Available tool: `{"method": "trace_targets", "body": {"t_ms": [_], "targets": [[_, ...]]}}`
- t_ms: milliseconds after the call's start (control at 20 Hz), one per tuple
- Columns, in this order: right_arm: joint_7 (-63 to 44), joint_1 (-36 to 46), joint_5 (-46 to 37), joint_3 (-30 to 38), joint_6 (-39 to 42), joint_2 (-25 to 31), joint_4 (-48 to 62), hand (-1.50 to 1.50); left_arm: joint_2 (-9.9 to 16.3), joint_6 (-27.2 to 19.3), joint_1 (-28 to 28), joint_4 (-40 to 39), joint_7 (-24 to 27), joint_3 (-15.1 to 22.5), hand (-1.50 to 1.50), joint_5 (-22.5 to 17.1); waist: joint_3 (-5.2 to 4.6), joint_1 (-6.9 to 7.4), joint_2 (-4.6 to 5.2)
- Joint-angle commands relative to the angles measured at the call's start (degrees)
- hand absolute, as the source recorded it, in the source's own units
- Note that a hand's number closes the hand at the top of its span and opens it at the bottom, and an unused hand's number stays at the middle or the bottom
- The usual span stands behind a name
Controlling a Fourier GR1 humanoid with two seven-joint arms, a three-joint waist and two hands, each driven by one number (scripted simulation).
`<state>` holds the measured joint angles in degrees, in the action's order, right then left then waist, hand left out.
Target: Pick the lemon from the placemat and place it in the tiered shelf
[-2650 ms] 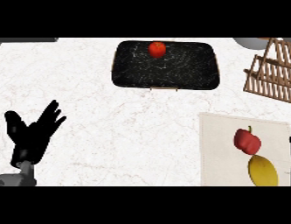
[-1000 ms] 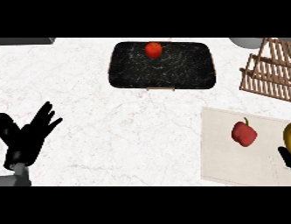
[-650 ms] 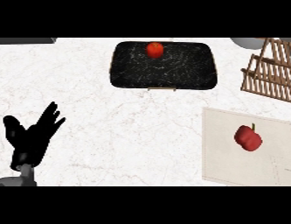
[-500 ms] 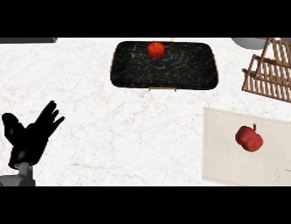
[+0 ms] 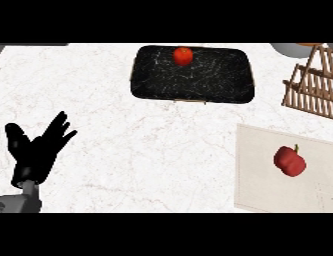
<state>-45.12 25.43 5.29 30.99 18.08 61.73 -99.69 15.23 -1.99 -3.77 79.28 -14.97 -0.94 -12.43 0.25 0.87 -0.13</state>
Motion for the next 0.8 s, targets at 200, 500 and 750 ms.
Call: {"method": "trace_targets", "body": {"t_ms": [200, 500, 750], "targets": [[11.1, 10.5, -3.9, -5.0, 1.5, 6.9, 21.9, 1.5, -2.1, -0.9, 0.5, -0.4, -2.7, 2.2, 0.0, 1.9, -0.28, 1.0, 0.56], [19.6, 13.5, -6.5, -9.8, 4.3, 6.9, 31.4, 1.5, -1.9, -0.5, 2.2, 0.3, -2.6, 1.3, 0.0, 1.8, -0.26, 0.93, 0.49], [27.9, 17.6, -12.8, -15.3, 2.4, 5.0, 39.3, 1.5, -4.5, -2.5, -0.3, -3.0, -1.0, 2.2, 0.0, 3.8, -0.27, 1.09, 0.77]]}}
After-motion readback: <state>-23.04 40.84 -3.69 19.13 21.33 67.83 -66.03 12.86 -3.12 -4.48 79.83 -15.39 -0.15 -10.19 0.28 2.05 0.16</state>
